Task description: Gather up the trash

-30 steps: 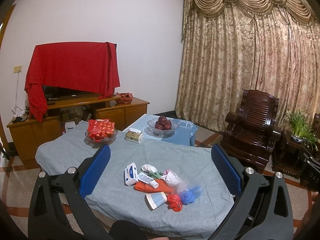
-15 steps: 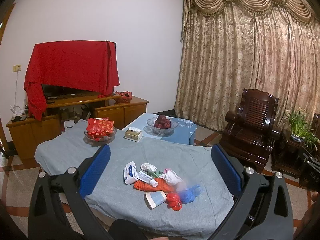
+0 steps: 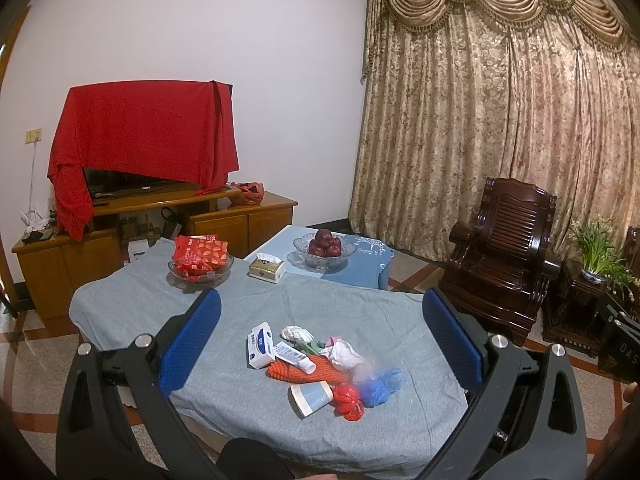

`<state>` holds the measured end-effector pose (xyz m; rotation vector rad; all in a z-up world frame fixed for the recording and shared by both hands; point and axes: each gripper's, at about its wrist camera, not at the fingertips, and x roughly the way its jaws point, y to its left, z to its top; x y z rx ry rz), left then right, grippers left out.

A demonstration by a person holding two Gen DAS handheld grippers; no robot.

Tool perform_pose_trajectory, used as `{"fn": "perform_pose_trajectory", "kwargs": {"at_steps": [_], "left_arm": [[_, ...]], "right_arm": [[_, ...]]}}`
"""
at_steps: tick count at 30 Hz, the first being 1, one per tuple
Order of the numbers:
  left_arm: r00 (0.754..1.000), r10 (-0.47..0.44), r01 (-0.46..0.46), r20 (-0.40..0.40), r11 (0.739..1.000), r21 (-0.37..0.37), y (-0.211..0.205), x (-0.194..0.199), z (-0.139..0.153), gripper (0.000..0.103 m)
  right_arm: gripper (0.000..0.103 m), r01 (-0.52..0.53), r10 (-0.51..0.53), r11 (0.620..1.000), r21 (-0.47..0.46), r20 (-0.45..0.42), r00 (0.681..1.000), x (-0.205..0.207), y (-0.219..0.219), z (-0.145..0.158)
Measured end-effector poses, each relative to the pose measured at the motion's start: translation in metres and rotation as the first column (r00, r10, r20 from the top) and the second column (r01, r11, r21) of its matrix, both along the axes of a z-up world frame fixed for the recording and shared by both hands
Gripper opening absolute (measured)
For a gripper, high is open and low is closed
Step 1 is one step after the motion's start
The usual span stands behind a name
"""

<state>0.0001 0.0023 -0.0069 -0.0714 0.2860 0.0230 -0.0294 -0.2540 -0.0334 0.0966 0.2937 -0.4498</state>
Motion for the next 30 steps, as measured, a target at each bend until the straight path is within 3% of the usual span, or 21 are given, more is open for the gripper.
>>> {"fn": "perform_pose_trajectory", "kwargs": {"at_steps": [25, 30], "left_arm": [[1.0, 0.008, -0.008, -0.015, 1.0, 0.0, 0.0, 0.004, -0.004, 0.098], [0.999, -0.009, 0.011, -0.052, 0.999, 0.039, -0.006, 0.011, -0.014, 0.098]], "right_arm": [[0.097, -0.003, 0.003, 1.0, 0.0, -0.004, 1.0, 0.001, 0.001, -0.001], [0.097, -0.035, 0.035, 0.999, 0.01, -0.033, 0.999, 0.011, 0.001, -0.003]]}}
